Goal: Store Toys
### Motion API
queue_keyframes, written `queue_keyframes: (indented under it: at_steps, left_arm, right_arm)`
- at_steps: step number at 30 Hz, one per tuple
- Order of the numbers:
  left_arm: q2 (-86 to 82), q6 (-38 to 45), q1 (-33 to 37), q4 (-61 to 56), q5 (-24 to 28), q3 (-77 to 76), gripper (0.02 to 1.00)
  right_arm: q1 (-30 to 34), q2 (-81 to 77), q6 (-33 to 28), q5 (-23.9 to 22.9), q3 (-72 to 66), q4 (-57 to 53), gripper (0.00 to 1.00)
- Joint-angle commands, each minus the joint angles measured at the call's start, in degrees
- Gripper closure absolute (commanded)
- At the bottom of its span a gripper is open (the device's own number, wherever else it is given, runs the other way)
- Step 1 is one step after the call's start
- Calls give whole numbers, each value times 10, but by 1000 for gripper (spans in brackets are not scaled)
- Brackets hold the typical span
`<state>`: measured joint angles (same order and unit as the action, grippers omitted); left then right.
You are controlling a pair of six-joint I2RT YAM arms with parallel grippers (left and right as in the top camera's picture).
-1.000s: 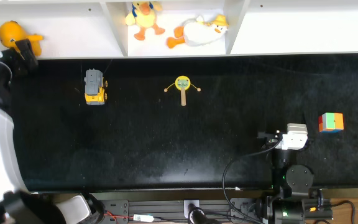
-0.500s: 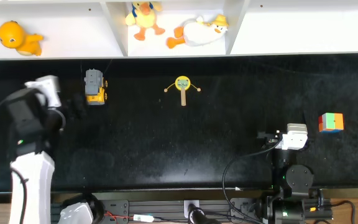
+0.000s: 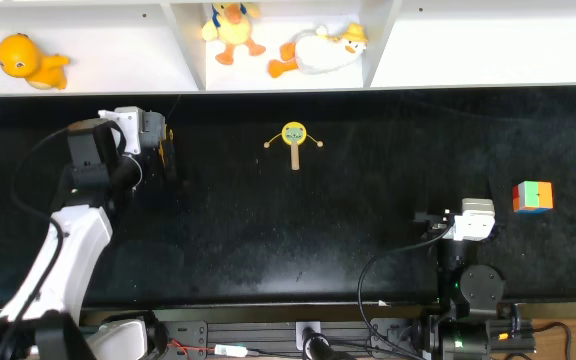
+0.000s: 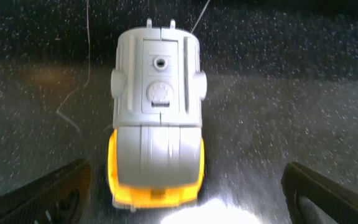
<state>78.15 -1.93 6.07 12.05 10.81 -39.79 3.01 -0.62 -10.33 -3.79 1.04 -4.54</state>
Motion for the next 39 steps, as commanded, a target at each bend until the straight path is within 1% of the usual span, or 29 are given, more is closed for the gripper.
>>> queue_keyframes:
  at_steps: [1,3,4,7,13,18,19,22,27,33,36,39]
  left_arm:
    - [31,18,-2,-25,-6,0,20]
    - [40,19,-2,-34,-15,0,25]
    - [42,19,-2,-36,-22,0,42]
    - [45,19,-2,-39,-36,0,150]
    - [45,19,-2,-39,-36,0,327]
    - [45,19,-2,-39,-36,0,514]
    - [45,19,-2,-39,-37,0,535]
    - [45,19,-2,-39,-36,0,570]
    - [9,19,-2,-21,-37,0,575]
    - [-77,19,-2,65,-75,0,597]
    - [-115,19,-2,103,-75,0,603]
    - [-139,19,-2,114,-63,-2,606]
  right_arm:
    - [2,4,0,4,-8,3,5]
    - [2,4,0,4,-8,3,5]
    - [2,4,0,4,-8,3,5]
    - [2,4,0,4,-8,3,5]
    - [2,4,0,4,-8,3,5]
    - [2,4,0,4,-8,3,5]
    - [2,4,0,4,-8,3,5]
    - [2,4,0,4,-8,3,5]
    - [2,4,0,4,-8,3,5]
    - [2,4,0,4,-8,3,7]
    - [2,4,0,4,-8,3,5]
    - [2,4,0,4,-8,3,5]
